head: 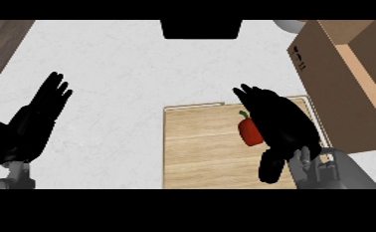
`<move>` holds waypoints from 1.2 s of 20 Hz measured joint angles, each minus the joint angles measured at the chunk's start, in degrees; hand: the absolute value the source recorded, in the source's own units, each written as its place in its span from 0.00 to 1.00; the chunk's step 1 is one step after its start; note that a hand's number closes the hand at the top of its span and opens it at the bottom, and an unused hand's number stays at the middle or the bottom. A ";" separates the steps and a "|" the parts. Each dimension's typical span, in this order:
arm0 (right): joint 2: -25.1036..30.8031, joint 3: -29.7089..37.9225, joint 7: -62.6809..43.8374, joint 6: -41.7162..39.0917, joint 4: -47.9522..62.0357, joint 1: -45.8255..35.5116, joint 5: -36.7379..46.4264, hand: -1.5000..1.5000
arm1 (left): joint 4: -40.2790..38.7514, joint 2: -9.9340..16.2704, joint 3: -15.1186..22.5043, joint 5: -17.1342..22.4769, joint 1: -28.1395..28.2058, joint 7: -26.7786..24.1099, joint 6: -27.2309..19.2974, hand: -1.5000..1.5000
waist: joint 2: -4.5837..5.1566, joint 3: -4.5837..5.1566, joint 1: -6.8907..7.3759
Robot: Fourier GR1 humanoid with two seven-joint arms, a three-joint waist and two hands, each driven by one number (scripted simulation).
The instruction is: Pick the bell pepper from the tray and place it in the cardboard box
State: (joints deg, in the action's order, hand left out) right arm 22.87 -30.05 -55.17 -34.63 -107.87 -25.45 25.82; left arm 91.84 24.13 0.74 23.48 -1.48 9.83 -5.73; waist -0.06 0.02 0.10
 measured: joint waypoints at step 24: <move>-10.58 2.08 4.16 -6.05 10.35 -1.05 16.01 0.00 | 1.28 -3.11 -4.53 -2.98 1.42 1.68 4.98 0.50 | 0.02 -0.01 0.13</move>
State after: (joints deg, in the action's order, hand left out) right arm 12.29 -27.98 -51.01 -40.69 -97.51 -26.50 41.83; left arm 93.12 21.01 -3.79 20.50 -0.07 11.52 -0.74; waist -0.04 0.01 0.22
